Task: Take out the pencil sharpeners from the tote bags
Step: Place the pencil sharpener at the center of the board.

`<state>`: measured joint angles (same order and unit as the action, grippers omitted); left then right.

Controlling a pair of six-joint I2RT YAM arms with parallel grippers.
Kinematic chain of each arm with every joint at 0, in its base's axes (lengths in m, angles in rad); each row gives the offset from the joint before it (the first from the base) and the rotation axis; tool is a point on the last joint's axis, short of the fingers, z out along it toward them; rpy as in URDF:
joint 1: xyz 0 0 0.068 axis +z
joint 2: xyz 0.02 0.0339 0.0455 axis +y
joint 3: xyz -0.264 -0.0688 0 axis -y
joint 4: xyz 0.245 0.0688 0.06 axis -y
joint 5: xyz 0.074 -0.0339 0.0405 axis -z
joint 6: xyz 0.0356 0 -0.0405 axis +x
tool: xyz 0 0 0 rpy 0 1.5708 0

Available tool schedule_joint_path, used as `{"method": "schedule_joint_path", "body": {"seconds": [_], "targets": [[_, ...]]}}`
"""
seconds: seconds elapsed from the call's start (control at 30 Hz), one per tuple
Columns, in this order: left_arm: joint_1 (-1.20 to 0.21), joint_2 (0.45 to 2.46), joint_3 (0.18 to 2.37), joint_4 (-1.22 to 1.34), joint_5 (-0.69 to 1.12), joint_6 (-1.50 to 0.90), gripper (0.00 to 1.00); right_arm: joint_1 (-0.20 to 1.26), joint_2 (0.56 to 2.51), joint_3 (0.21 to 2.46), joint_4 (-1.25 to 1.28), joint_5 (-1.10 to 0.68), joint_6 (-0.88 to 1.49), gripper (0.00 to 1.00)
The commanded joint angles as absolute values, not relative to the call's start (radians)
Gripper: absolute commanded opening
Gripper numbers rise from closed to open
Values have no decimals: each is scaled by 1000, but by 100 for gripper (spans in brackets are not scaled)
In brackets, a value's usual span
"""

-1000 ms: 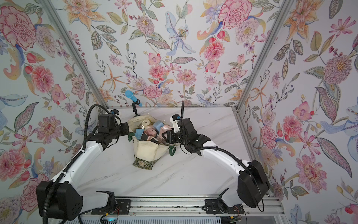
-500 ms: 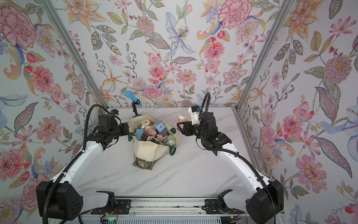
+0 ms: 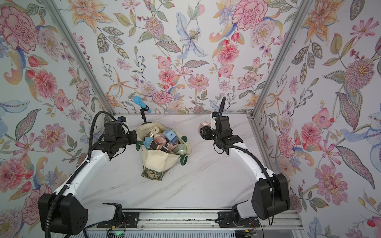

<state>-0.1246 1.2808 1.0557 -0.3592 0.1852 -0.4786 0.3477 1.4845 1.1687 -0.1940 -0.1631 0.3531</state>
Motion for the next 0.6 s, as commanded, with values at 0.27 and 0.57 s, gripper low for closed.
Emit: {"method": "schedule_joint_path", "body": {"seconds": [0.27, 0.57], "targets": [[-134, 1241, 1051, -366, 193, -457, 0, 334, 1835, 1413, -74, -87, 288, 30], [-132, 1241, 1052, -368, 195, -455, 0, 346, 2131, 1650, -55, 17, 275, 29]]}}
